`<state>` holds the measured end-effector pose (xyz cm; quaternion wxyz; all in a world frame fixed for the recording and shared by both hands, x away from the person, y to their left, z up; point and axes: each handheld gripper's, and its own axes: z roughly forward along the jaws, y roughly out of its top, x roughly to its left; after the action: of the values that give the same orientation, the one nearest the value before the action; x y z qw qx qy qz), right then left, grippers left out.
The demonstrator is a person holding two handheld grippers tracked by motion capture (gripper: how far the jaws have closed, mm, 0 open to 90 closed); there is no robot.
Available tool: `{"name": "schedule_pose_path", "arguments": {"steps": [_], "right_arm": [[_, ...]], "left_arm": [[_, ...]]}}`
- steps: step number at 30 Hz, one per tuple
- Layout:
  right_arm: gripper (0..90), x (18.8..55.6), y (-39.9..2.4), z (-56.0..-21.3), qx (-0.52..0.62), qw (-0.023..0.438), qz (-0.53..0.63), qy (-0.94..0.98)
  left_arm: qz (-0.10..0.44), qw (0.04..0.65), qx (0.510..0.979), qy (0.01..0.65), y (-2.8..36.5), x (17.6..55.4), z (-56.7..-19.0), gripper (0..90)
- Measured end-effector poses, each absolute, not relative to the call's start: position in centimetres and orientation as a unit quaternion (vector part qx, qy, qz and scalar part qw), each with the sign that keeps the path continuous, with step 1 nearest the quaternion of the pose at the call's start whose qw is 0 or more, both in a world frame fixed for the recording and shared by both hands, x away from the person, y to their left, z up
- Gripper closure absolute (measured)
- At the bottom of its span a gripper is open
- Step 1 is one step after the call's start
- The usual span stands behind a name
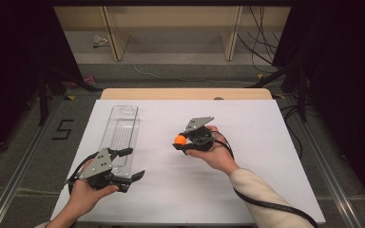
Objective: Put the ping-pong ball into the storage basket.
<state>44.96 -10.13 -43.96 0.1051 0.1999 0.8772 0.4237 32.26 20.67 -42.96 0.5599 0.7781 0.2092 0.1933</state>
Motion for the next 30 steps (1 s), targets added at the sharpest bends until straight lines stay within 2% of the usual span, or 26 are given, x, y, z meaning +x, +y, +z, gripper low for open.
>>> {"name": "schedule_pose_path", "arguments": {"steps": [30], "right_arm": [[51.4, 45.2, -8.6, -44.0, 0.192, 0.099, 0.425, 0.879]], "left_arm": [[0.193, 0.561, 0.778, 0.209, 20.7, 32.3, -43.0, 16.6]]}}
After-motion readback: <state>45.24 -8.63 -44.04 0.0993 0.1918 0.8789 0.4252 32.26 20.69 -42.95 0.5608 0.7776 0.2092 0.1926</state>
